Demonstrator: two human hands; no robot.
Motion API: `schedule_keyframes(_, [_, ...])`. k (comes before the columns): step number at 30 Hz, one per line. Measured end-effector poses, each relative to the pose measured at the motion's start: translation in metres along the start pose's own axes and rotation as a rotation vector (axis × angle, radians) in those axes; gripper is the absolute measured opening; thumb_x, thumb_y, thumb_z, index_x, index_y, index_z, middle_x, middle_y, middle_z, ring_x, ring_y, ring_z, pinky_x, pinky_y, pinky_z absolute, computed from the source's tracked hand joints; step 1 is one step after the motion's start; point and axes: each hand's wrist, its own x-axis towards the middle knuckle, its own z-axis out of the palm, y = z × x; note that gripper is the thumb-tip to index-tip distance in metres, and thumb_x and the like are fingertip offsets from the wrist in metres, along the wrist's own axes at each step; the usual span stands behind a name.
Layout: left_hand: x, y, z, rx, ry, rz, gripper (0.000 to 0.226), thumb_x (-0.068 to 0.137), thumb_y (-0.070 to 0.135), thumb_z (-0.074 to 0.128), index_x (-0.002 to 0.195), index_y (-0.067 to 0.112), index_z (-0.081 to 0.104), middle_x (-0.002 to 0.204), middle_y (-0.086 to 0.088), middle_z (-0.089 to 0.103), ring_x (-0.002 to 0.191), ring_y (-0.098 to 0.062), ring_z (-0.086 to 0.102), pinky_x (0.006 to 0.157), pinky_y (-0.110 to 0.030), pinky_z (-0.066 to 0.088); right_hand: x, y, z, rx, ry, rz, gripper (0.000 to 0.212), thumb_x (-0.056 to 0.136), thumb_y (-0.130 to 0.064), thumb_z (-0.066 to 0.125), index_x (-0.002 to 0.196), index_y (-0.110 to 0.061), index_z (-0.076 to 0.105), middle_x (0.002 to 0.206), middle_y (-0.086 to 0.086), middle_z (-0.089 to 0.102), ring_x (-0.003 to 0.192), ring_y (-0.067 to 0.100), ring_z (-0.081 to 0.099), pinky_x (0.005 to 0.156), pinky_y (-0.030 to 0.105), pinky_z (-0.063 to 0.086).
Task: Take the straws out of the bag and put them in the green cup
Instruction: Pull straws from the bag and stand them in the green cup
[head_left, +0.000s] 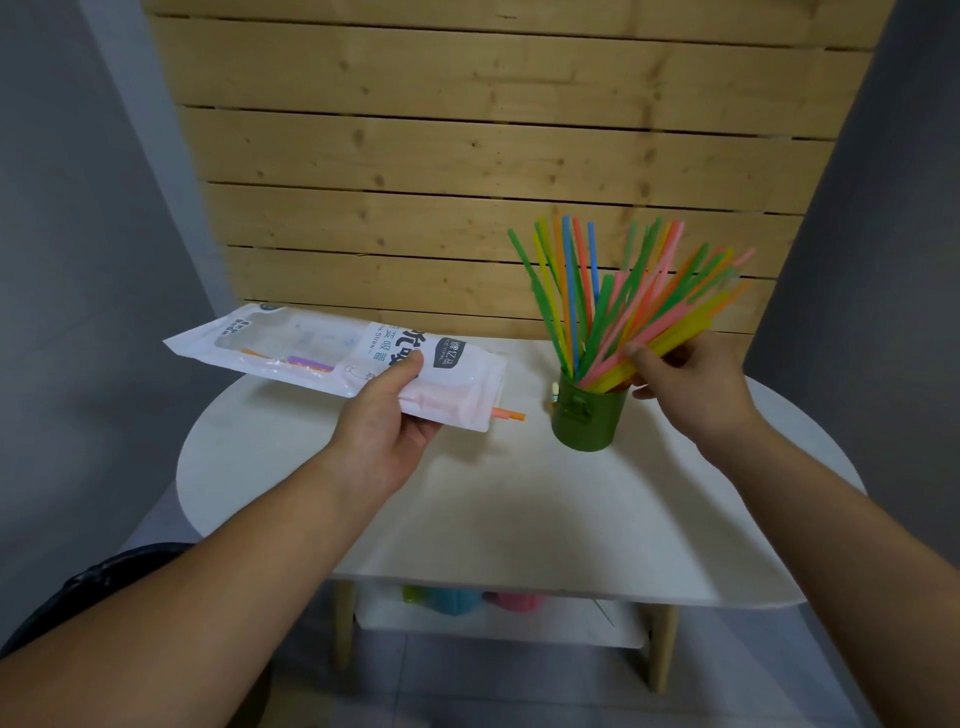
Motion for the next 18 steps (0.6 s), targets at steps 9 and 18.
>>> schedule_keyframes(9, [-0.002, -0.003, 0.003, -0.019, 0.008, 0.004, 0.040, 0.096, 0.008, 0.064, 0.135, 0.011, 0.059, 0.106, -0.005, 0.079, 0.083, -0.016, 0.078, 0.060, -0.030, 0.062, -0.017, 0.008, -0.003, -0.045, 0.002, 0.225, 0.044, 0.078, -0.034, 0.081, 0.105, -0.011, 0.056, 0.083, 0.007, 0.063, 0.076, 0.028, 0.070, 0.071, 0.048, 0.061])
schedule_keyframes(18, [-0.006, -0.004, 0.008, 0.063, -0.015, 0.096, 0.032, 0.093, 0.009, 0.068, 0.124, 0.015, 0.066, 0.108, -0.002, 0.079, 0.091, -0.016, 0.077, 0.067, -0.032, 0.063, -0.058, -0.018, 0.033, 0.592, -0.241, 0.795, 0.056, 0.100, -0.052, 0.042, 0.104, 0.002, 0.055, 0.092, 0.028, 0.068, 0.079, 0.040, 0.071, 0.074, 0.047, 0.059])
